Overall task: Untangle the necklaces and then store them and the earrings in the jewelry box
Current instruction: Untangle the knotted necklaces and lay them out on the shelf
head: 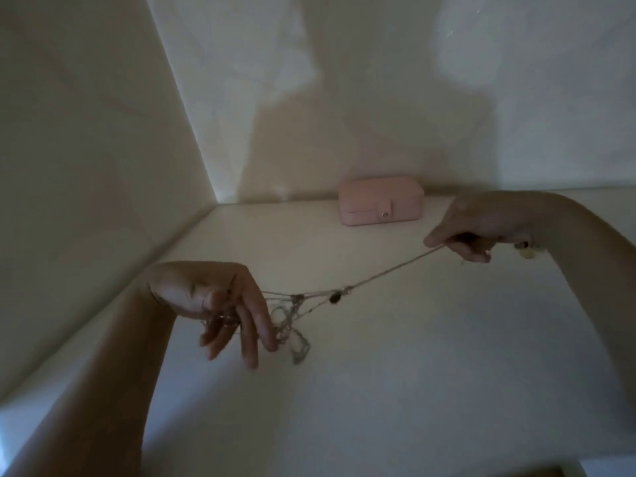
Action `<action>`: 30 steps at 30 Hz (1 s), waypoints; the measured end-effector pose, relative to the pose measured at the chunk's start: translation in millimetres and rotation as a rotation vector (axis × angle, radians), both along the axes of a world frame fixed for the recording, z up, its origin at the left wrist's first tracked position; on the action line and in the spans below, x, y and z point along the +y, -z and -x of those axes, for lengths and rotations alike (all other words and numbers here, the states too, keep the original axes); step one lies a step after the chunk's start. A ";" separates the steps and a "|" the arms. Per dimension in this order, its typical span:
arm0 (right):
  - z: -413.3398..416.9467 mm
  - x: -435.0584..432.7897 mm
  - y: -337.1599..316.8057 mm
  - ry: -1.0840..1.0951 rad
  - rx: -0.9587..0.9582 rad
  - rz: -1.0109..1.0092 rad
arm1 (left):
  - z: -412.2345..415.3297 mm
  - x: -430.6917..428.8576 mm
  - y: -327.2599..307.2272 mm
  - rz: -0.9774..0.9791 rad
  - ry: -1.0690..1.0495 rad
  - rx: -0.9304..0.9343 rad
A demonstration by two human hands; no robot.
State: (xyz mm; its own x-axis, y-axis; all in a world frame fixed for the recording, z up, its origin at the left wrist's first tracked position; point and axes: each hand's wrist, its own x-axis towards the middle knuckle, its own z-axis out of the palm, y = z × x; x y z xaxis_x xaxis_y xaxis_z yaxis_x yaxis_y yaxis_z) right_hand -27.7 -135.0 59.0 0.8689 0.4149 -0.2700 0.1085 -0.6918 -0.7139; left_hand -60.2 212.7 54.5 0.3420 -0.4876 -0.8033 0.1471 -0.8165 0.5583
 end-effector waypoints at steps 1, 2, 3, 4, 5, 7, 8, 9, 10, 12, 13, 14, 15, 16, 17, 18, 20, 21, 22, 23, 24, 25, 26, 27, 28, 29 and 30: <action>3.3 -3.3 -3.1 -0.021 -0.030 0.188 | 1.1 -3.7 -0.6 -0.092 0.072 -0.004; 5.9 -5.4 -6.7 -0.026 -0.081 0.334 | 4.4 -8.4 -1.6 -0.125 0.081 0.005; 8.1 -8.7 -8.6 -0.019 -0.146 0.428 | 6.6 -12.2 6.3 -0.098 0.125 0.013; 10.3 -11.5 -9.2 -0.002 -0.217 0.470 | 5.4 -13.9 18.4 -0.064 0.020 0.002; 12.0 -14.7 -8.7 0.021 -0.292 0.489 | 6.5 -19.8 25.4 -0.106 -0.100 -0.020; 13.3 -22.6 -3.4 0.062 -0.458 0.530 | 17.9 -22.5 30.4 -0.184 -0.050 -0.266; 13.7 -25.9 1.0 0.079 -0.527 0.557 | 19.4 -28.4 29.4 -0.225 -0.050 -0.332; 13.5 -28.8 7.0 0.091 -0.580 0.582 | 18.3 -30.1 28.3 -0.259 -0.033 -0.433; 13.4 -30.7 14.1 0.100 -0.624 0.604 | 20.6 -33.2 23.4 -0.279 0.007 -0.555; 13.0 -32.7 29.1 0.122 -0.709 0.629 | 35.9 -38.2 13.5 -0.329 0.160 -0.729; 13.2 -32.9 36.5 0.138 -0.753 0.623 | 39.4 -41.8 12.4 -0.368 0.175 -0.787; 13.4 -33.0 43.0 0.154 -0.782 0.607 | 40.0 -46.3 14.6 -0.373 0.188 -0.825; 13.8 -33.0 48.0 0.169 -0.797 0.580 | 43.1 -53.5 16.6 -0.373 0.208 -0.831; 13.6 -33.7 52.7 0.185 -0.800 0.549 | 44.5 -58.3 19.1 -0.386 0.219 -0.828; 13.7 -34.7 56.8 0.201 -0.796 0.522 | 43.9 -60.9 21.8 -0.412 0.230 -0.834; 13.8 -35.4 60.6 0.214 -0.786 0.504 | 43.8 -62.7 23.2 -0.447 0.238 -0.831; 14.4 -35.3 67.1 0.219 -0.761 0.512 | 43.8 -63.6 24.8 -0.491 0.235 -0.826; 15.7 -34.3 69.2 0.216 -0.738 0.523 | 45.7 -64.5 24.4 -0.478 0.223 -0.835; 17.0 -32.8 71.3 0.214 -0.714 0.526 | 47.2 -65.0 23.9 -0.464 0.208 -0.841; 18.2 -30.8 73.0 0.210 -0.698 0.514 | 47.7 -64.9 23.7 -0.453 0.190 -0.851; 19.2 -27.7 74.4 0.201 -0.682 0.487 | 47.8 -64.1 23.6 -0.454 0.174 -0.860; 20.3 -22.8 74.6 0.186 -0.661 0.429 | 48.3 -62.7 23.6 -0.462 0.163 -0.873; 21.8 -16.0 74.0 0.164 -0.627 0.333 | 50.5 -61.5 22.2 -0.473 0.158 -0.887; 24.7 -6.0 71.5 0.123 -0.571 0.221 | 52.9 -60.1 20.2 -0.477 0.151 -0.906; 27.9 5.5 68.4 0.059 -0.511 0.137 | 54.4 -58.6 18.2 -0.474 0.133 -0.935; 30.8 16.8 65.6 -0.015 -0.463 0.089 | 54.9 -57.8 16.0 -0.459 0.106 -0.980; 31.8 26.5 63.8 -0.073 -0.426 0.077 | 54.0 -57.5 14.2 -0.433 0.070 -1.033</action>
